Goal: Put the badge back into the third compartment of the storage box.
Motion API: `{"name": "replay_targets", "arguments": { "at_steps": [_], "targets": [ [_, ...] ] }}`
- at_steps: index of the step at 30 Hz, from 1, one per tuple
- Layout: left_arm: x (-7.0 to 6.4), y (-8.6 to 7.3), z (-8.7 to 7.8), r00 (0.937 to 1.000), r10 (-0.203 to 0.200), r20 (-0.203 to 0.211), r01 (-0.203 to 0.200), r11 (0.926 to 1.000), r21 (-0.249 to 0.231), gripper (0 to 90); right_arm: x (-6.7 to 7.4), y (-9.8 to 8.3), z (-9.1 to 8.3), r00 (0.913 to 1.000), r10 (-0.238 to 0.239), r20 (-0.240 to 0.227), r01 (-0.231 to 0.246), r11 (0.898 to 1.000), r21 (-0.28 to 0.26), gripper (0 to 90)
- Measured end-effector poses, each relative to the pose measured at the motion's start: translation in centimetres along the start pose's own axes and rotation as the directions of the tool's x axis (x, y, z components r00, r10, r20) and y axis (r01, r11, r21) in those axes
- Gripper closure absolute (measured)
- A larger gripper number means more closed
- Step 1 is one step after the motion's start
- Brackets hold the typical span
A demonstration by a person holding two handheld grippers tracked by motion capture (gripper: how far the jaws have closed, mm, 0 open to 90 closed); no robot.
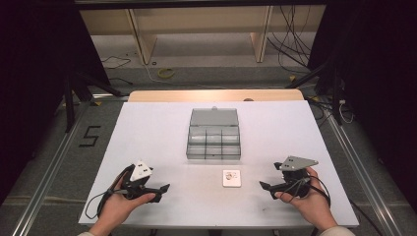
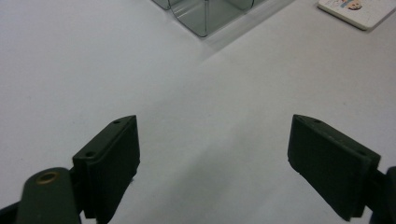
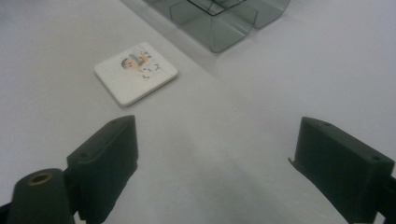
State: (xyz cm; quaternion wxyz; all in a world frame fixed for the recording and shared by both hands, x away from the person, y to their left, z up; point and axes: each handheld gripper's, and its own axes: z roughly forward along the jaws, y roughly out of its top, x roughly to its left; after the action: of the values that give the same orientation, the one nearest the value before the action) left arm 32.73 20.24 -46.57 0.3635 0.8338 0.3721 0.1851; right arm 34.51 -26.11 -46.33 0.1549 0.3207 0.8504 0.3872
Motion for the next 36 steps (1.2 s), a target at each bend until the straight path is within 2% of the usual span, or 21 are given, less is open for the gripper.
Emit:
{"name": "replay_targets", "arguments": {
  "at_steps": [2, 5, 8, 13, 15, 16, 17, 18, 22, 24, 29, 34, 35, 36],
  "targets": [
    [-0.1, 0.0, 0.1, 1.0000, -0.003, 0.000, 0.003, 1.0000, 0.002, 16.3, 0.2, 0.1, 0.2, 0.9997, -0.015, -0.019, 0.015, 1.000, 0.016, 15.6],
    [-0.1, 0.0, 0.2, 1.0000, -0.003, 0.003, 0.003, 1.0000, 0.005, 16.3, 0.5, 0.4, 0.5, 0.9981, -0.042, -0.045, 0.044, 0.998, 0.037, 17.1],
    [-0.1, -0.1, 0.2, 1.0000, -0.004, 0.003, 0.004, 1.0000, 0.006, 16.3, 1.3, 1.2, 1.4, 0.9899, -0.104, -0.096, 0.112, 0.990, 0.081, 16.9],
    [-0.1, 0.0, 0.3, 1.0000, -0.007, 0.004, 0.007, 1.0000, 0.004, 16.3, 2.4, 2.4, 2.7, 0.9735, -0.172, -0.151, 0.192, 0.972, 0.132, 17.5],
    [-0.1, 0.0, 0.3, 1.0000, -0.008, 0.004, 0.008, 1.0000, 0.004, 16.3, 2.6, 2.7, 3.0, 0.9721, -0.177, -0.154, 0.199, 0.970, 0.138, 17.2],
    [-0.1, 0.0, 0.3, 1.0000, -0.005, 0.004, 0.005, 1.0000, 0.004, 16.3, 2.9, 3.2, 3.7, 0.9665, -0.195, -0.167, 0.220, 0.964, 0.146, 17.1],
    [-0.1, 0.0, 0.3, 1.0000, -0.005, 0.003, 0.004, 1.0000, 0.004, 16.3, 2.9, 3.2, 3.7, 0.9665, -0.195, -0.167, 0.220, 0.964, 0.146, 17.1],
    [-0.2, 0.0, 0.3, 1.0000, -0.005, 0.003, 0.005, 1.0000, 0.003, 16.3, 3.1, 3.7, 4.4, 0.9609, -0.210, -0.180, 0.240, 0.958, 0.160, 17.0],
    [-0.1, 0.0, 0.4, 1.0000, -0.002, 0.005, 0.002, 1.0000, 0.008, 16.3, 3.5, 4.6, 5.7, 0.9504, -0.240, -0.198, 0.277, 0.943, 0.184, 17.1],
    [-0.2, 0.0, 0.4, 1.0000, -0.001, 0.007, 0.001, 1.0000, 0.008, 16.3, 3.5, 4.7, 6.0, 0.9491, -0.240, -0.204, 0.279, 0.942, 0.189, 17.1],
    [-0.2, 0.1, 0.4, 0.9999, -0.005, 0.010, 0.005, 1.0000, 0.007, 16.3, 3.6, 5.8, 7.5, 0.9403, -0.256, -0.224, 0.304, 0.928, 0.214, 17.4],
    [-0.2, 0.1, 0.4, 0.9999, -0.005, 0.010, 0.005, 1.0000, 0.007, 16.3, 3.9, 6.7, 9.0, 0.9303, -0.274, -0.244, 0.333, 0.910, 0.247, 19.0],
    [-0.2, 0.1, 0.4, 0.9999, -0.006, 0.010, 0.006, 1.0000, 0.006, 16.3, 3.9, 6.7, 9.0, 0.9303, -0.274, -0.244, 0.333, 0.910, 0.247, 19.0],
    [-0.2, 0.1, 0.4, 0.9999, -0.005, 0.010, 0.005, 1.0000, 0.006, 16.3, 4.0, 7.0, 9.4, 0.9262, -0.282, -0.250, 0.346, 0.899, 0.267, 20.1]
  ]
}}
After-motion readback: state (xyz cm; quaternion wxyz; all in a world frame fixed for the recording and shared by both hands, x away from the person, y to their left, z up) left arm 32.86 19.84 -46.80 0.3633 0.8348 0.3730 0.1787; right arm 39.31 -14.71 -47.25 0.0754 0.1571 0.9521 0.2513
